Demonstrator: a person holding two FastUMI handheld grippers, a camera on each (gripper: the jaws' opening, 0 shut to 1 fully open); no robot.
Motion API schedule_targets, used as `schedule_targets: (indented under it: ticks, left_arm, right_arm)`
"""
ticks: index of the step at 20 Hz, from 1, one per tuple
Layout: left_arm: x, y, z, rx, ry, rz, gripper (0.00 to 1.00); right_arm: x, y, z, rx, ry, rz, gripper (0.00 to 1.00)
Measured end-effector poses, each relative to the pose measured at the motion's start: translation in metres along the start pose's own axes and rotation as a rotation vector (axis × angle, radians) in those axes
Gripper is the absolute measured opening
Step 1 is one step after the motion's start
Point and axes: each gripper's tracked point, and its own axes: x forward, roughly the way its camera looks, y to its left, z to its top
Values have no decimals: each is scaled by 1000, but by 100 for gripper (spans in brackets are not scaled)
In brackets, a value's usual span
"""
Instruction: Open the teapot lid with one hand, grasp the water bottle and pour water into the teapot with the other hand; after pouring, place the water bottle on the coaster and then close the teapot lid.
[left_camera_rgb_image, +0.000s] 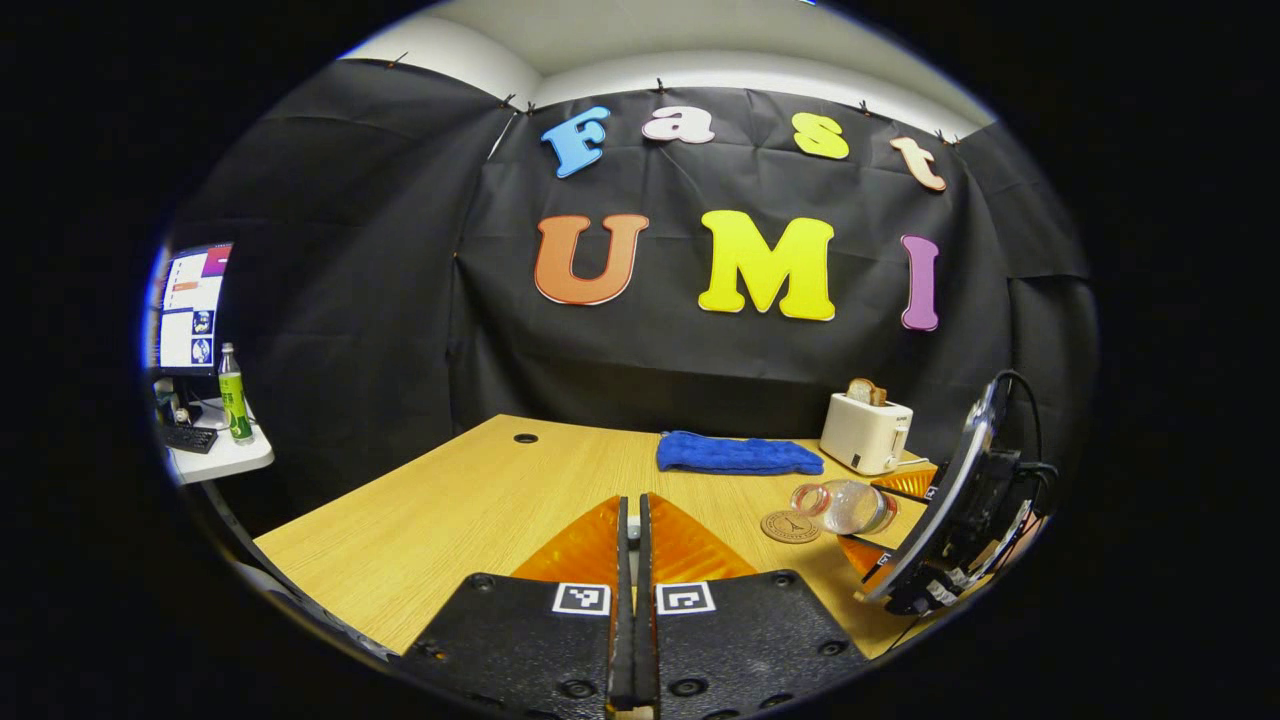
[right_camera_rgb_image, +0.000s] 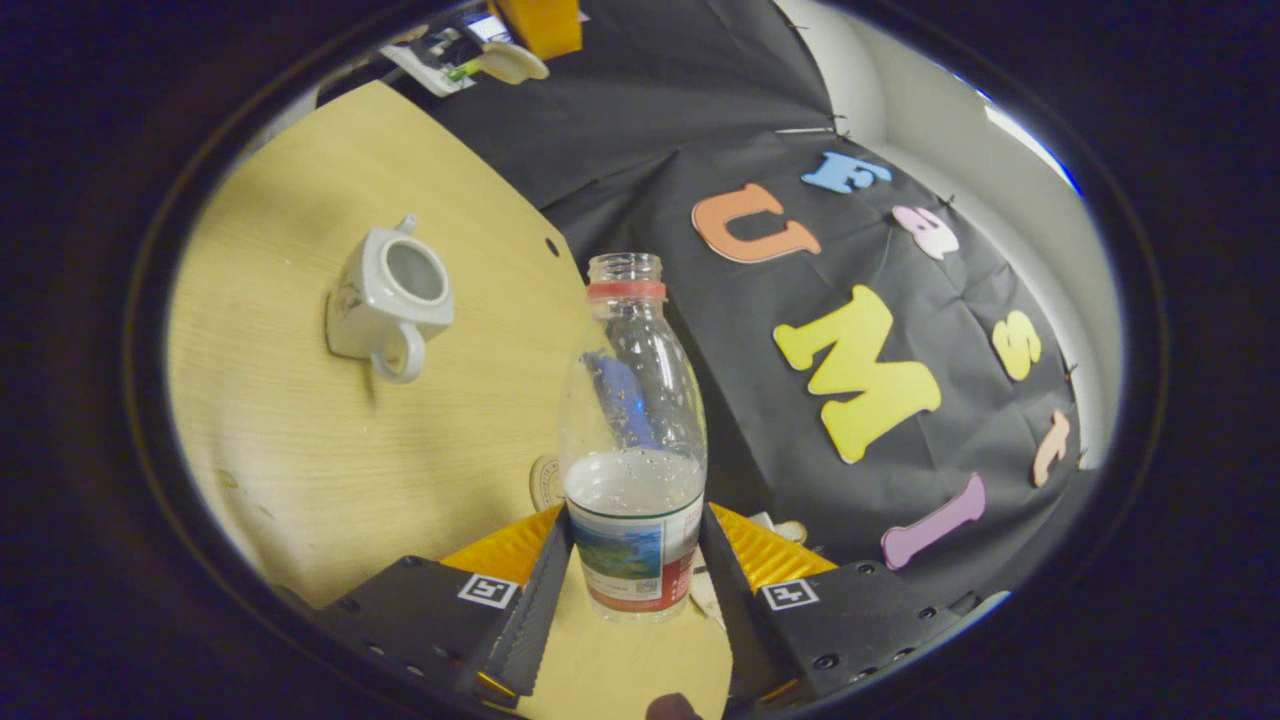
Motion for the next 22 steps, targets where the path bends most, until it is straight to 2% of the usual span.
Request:
schedule_targets:
  ticks: [5,6,9,22]
  left_arm:
    - [0,13,-1,-3,1,14,3]
    - [0,16,-2,-10,6,20,3]
    - [-1,22,-2,-19,4,29,3]
    - [-3,38,-4,-43,9,50,3]
  right_arm:
    - [9,9,8,-187,-35,-11,75]
    - [11,10,9,-224,-43,-15,72]
    - [13,10,13,-329,-64,-38,75]
    - [8,6,40,-604,-158,-115,73]
